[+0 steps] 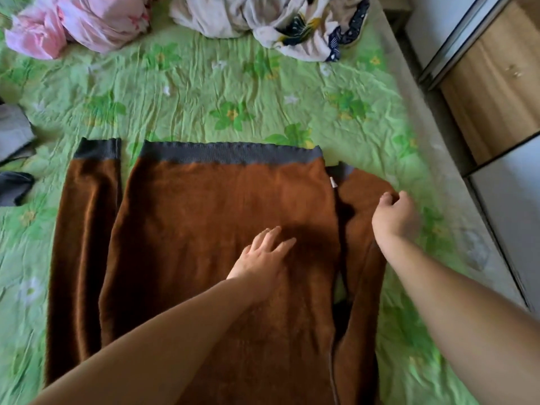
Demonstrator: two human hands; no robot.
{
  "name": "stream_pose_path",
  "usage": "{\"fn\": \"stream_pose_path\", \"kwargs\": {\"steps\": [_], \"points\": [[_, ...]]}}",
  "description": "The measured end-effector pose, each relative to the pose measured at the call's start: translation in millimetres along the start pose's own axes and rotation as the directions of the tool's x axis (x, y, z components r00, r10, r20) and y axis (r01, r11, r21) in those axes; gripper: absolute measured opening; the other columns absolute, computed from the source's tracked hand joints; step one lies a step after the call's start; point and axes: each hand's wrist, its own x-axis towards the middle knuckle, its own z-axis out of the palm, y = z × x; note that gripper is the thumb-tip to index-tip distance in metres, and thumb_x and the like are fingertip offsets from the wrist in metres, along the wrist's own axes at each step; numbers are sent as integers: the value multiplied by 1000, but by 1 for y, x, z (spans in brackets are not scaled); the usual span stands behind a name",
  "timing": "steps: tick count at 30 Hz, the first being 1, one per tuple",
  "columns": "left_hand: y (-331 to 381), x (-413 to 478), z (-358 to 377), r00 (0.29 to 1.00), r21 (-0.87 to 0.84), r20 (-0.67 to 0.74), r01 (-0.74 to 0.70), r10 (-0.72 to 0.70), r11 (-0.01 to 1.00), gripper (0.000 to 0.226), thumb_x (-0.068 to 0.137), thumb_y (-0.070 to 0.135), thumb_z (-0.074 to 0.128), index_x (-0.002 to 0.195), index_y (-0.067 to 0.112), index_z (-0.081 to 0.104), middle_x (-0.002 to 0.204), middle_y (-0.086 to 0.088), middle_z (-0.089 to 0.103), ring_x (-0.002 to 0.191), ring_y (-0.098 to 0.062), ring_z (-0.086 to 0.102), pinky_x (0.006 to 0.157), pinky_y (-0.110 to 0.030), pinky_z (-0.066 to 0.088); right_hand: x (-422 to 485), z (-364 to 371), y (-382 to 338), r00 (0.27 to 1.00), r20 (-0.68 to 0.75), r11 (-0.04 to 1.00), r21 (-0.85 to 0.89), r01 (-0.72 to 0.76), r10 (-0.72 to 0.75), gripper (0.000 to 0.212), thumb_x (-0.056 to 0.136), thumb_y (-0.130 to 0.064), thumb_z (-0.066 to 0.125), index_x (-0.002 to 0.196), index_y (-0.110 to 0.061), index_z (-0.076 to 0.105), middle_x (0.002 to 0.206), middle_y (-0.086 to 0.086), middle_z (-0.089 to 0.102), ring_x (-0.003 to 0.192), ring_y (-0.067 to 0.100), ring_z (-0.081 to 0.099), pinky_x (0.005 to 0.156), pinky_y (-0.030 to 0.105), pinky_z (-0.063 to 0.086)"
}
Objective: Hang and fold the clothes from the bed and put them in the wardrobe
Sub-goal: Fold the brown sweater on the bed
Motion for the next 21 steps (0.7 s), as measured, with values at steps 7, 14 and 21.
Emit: {"fn": "stream_pose_path", "kwargs": {"steps": [7, 14, 21], "points": [[63, 2, 22, 997, -41, -72, 20, -23, 999, 49, 95, 42, 48, 143, 31, 44, 140, -3, 38, 129, -27, 40, 104, -43, 42, 1, -31, 49, 799, 475, 730, 385, -565, 368, 73, 93, -77, 32, 137, -23, 56, 141, 7, 56, 127, 32, 55, 99, 51, 49], [114, -10, 52, 976, -350, 211, 127, -54, 928, 69, 86, 61, 64, 143, 28, 44, 130, 8, 45, 113, -15, 55, 94, -31, 51, -18, -39, 102, 505, 765, 569, 225, -791, 399, 30, 103, -23, 37, 88, -15, 61, 75, 6, 68, 69, 22, 61, 57, 31, 50], [119, -17, 52, 961, -610, 248, 254, -123, 751, 17, 88, 27, 59, 104, 24, 63, 92, 3, 66, 67, -11, 64, 54, -26, 53, -40, -41, 80, 365, 929, 515, 283, -809, 62, 40, 93, -47, 56, 97, -16, 81, 112, 9, 74, 99, 27, 73, 89, 42, 58]]}}
